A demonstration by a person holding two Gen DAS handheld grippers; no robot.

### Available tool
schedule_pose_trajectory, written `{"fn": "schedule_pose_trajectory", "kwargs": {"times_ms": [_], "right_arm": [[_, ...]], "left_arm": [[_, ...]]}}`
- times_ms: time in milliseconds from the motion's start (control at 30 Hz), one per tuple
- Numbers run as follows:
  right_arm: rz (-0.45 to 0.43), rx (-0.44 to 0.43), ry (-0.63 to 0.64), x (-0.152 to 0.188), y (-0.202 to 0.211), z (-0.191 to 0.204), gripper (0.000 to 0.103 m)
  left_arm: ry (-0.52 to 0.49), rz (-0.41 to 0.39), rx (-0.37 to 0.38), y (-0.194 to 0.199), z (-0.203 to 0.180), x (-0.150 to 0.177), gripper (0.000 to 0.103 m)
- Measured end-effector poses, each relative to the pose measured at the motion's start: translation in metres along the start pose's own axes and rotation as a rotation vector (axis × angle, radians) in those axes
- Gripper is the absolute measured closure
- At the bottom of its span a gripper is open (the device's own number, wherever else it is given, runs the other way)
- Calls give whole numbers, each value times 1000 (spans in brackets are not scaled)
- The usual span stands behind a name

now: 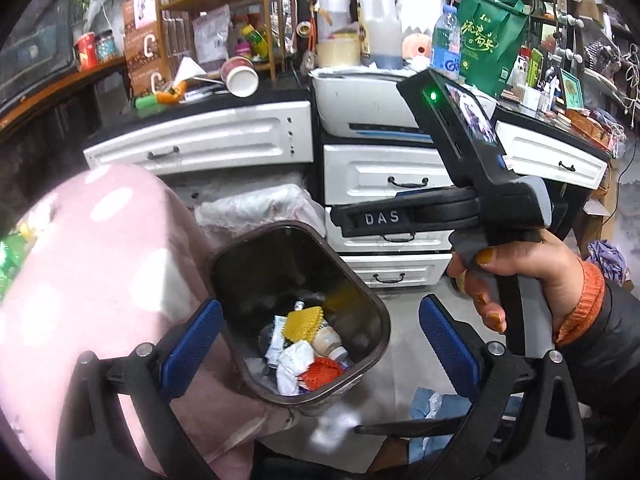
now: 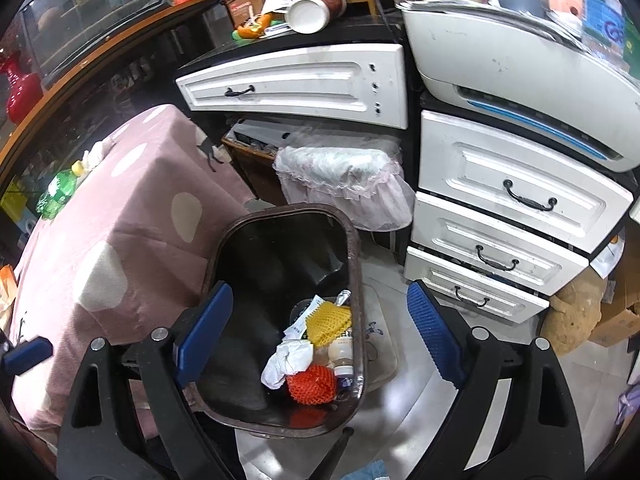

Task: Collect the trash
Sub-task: 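Move both tools back over the table toward the green bottle, then grasp the green soda bottle with the left tool and lift it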

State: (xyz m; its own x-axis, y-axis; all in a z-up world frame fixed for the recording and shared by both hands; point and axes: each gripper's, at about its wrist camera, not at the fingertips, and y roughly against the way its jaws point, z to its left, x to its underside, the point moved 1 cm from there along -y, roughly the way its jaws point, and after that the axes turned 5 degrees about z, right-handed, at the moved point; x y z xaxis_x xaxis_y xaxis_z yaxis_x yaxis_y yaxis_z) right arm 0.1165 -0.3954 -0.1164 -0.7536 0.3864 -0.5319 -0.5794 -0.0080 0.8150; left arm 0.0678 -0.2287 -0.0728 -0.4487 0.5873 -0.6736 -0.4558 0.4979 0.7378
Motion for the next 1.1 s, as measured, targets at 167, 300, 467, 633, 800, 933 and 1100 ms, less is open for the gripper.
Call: {"fn": "schedule_pose_trajectory", "kwargs": {"times_ms": [167,300,467,633,800,933,1100], "right_arm": [[-1,-49,57,-7,4,28,14],[-2,-103,126,-14,7,62,14],[1,-153,229,-25,6,112,13],[23,-241,313,-37,-1,164,12],[23,-319,414,-48,-5,215,12],[35,-354,476,-56,-12,245,11],[72,-388,514,-66,-24,268,11]], "left_arm": [[28,6,-46,15,23,0,6],[93,1,-92,28,56,2,6],[161,25,-166,37,100,8,6],[194,66,-244,44,149,16,6],[178,82,-361,54,211,14,6],[177,116,-382,60,273,9,6],[60,206,-470,54,335,-1,6]]}}
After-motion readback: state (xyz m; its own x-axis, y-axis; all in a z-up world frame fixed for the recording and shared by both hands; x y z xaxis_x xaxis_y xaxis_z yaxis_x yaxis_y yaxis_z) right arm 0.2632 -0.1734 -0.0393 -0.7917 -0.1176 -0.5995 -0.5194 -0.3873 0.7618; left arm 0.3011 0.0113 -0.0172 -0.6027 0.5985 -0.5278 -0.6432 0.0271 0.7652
